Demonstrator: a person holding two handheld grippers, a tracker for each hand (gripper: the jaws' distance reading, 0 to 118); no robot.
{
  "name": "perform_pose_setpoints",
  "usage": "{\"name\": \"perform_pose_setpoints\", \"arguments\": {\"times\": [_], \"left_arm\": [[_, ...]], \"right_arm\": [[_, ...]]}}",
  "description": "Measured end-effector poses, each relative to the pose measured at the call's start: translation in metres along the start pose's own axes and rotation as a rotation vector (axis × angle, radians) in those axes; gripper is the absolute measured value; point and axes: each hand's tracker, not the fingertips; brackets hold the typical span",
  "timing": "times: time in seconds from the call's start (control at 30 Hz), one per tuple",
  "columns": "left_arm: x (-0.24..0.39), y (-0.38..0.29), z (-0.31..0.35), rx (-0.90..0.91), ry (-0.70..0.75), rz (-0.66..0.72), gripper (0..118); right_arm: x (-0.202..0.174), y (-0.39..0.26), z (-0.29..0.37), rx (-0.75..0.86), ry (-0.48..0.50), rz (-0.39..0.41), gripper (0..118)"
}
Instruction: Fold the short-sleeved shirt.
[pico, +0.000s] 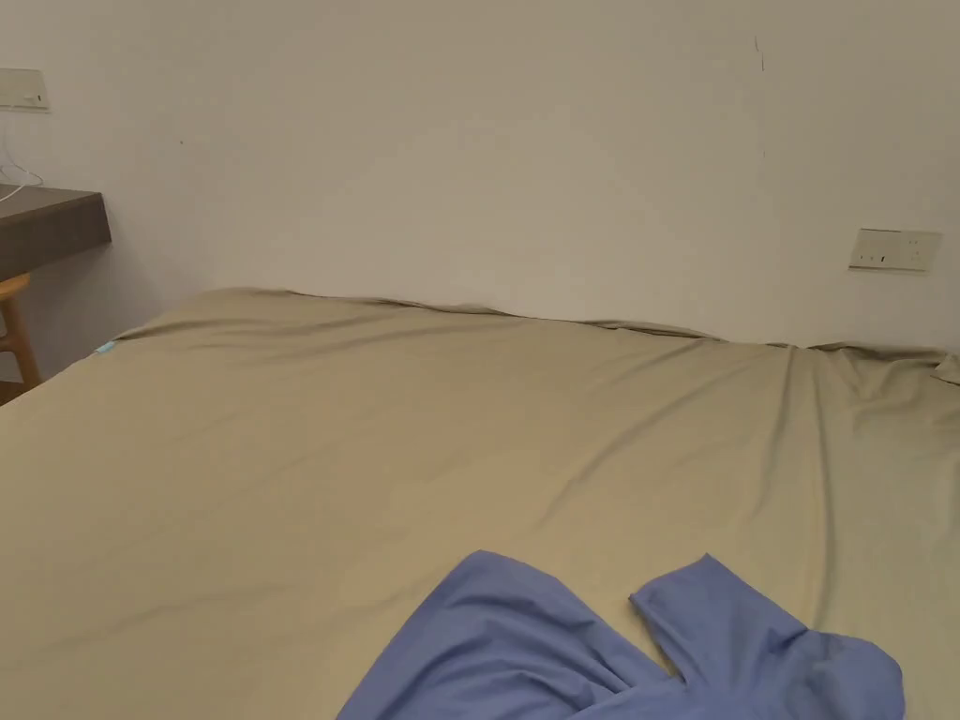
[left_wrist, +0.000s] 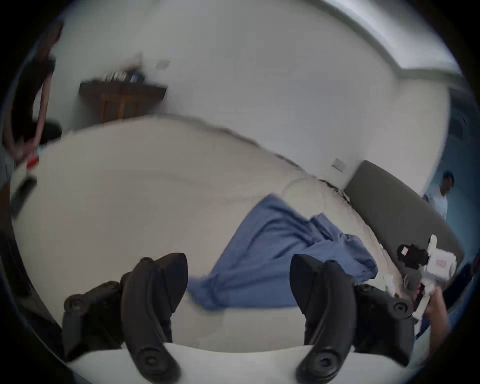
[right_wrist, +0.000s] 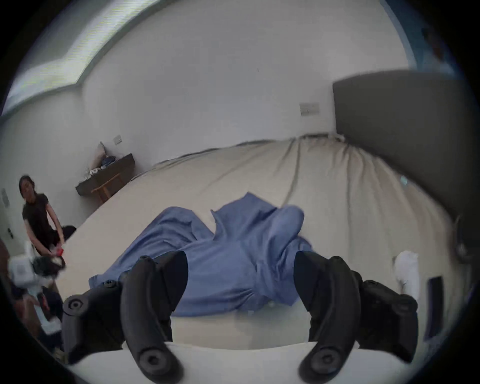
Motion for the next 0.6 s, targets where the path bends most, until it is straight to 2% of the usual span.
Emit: {"name": "perform_pose_setpoints", "arguments": {"times": [0.07, 0.1, 0.13, 0.17, 0.2, 0.23, 0.27, 0.33, 0.37, 0.47, 0.6], "left_arm": [[0.015, 0.01, 0.007, 0.029, -0.013, -0.084, 90], [0.021, 0.011, 0.007, 0.037, -0.015, -0.113, 81], [0.028, 0.014, 0.006, 0.033, -0.012, -0.141, 57], [0.035, 0.014, 0.006, 0.024, 0.001, -0.168, 12], [0.041, 0.013, 0.003, 0.023, 0.019, -0.197, 0], [0.046, 0.01, 0.002, 0.023, 0.094, -0.225, 0], [0.049, 0.005, -0.003, 0.02, 0.079, -0.243, 0], [0.047, 0.003, -0.008, -0.016, 0.024, -0.182, 0], [0.042, 0.004, -0.011, -0.018, 0.009, -0.172, 0], [0.026, 0.018, -0.021, -0.034, 0.041, -0.186, 0], [-0.007, 0.034, -0.062, -0.327, -0.023, -0.22, 0]], "right_arm": [[-0.017, 0.0, 0.022, 0.028, -0.037, 0.048, 91], [-0.022, -0.001, 0.028, 0.031, -0.047, 0.052, 81], [-0.027, -0.004, 0.036, 0.042, -0.058, 0.051, 61], [-0.032, -0.007, 0.042, 0.045, -0.067, 0.051, 31], [-0.035, -0.011, 0.046, 0.045, -0.078, 0.057, 9], [-0.039, -0.015, 0.048, 0.046, -0.09, 0.054, 9], [-0.04, -0.02, 0.05, 0.056, -0.111, 0.049, 8], [-0.038, -0.026, 0.051, 0.03, -0.058, -0.002, 5], [-0.038, -0.028, 0.052, 0.029, -0.064, -0.014, 4], [-0.037, -0.026, 0.053, 0.013, -0.058, -0.012, 3], [-0.036, -0.018, 0.051, 0.023, -0.047, 0.015, 3]]}}
